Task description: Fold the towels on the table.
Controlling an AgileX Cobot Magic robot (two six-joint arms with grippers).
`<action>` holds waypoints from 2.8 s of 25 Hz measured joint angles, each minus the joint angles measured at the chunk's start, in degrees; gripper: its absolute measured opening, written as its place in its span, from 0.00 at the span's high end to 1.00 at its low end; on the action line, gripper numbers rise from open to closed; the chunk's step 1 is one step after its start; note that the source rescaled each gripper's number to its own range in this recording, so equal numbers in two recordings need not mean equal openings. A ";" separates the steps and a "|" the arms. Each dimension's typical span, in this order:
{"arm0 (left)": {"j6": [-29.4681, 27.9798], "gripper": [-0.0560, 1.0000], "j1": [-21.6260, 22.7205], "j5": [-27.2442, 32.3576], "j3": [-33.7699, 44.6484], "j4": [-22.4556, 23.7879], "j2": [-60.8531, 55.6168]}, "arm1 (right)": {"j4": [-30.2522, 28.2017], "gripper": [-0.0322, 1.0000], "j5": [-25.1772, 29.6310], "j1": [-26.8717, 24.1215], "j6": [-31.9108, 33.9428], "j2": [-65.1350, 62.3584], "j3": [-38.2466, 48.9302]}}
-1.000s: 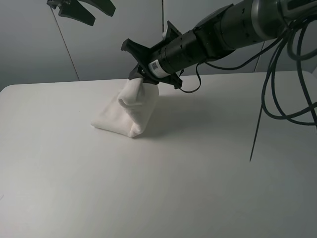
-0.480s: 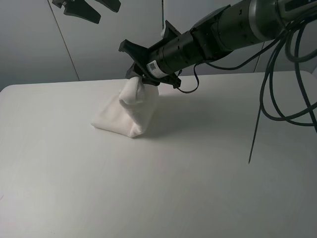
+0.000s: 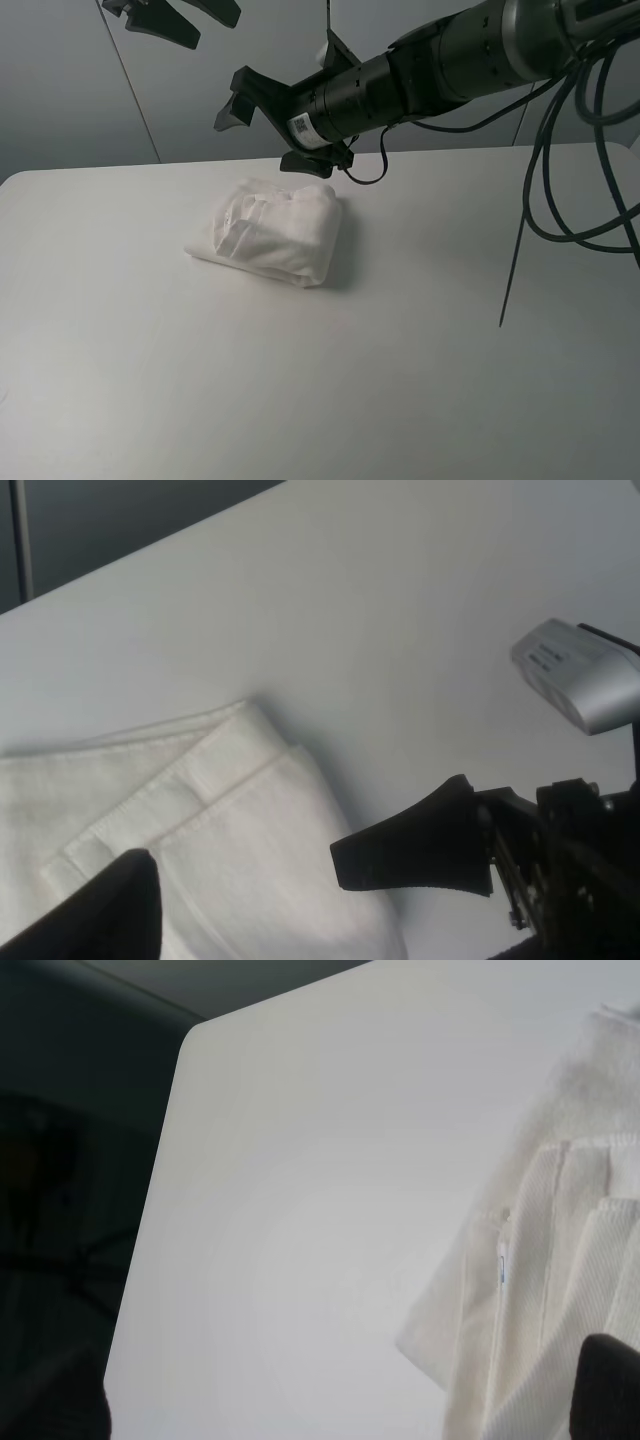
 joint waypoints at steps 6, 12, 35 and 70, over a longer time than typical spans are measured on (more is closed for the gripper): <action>0.00 0.01 0.00 0.00 0.00 0.12 0.00 | 0.00 0.00 0.12 0.00 -1.00 0.00 0.00; 0.00 0.01 0.00 0.00 0.00 1.03 0.00 | -5.70 0.00 1.11 0.00 -1.47 0.00 0.00; -4.17 0.01 -0.29 0.04 0.00 19.86 0.00 | -85.68 0.00 10.21 0.03 37.32 -10.03 -0.04; -7.94 0.01 8.09 -5.38 35.60 26.54 -32.58 | -110.73 0.00 32.83 0.03 54.83 -55.22 19.51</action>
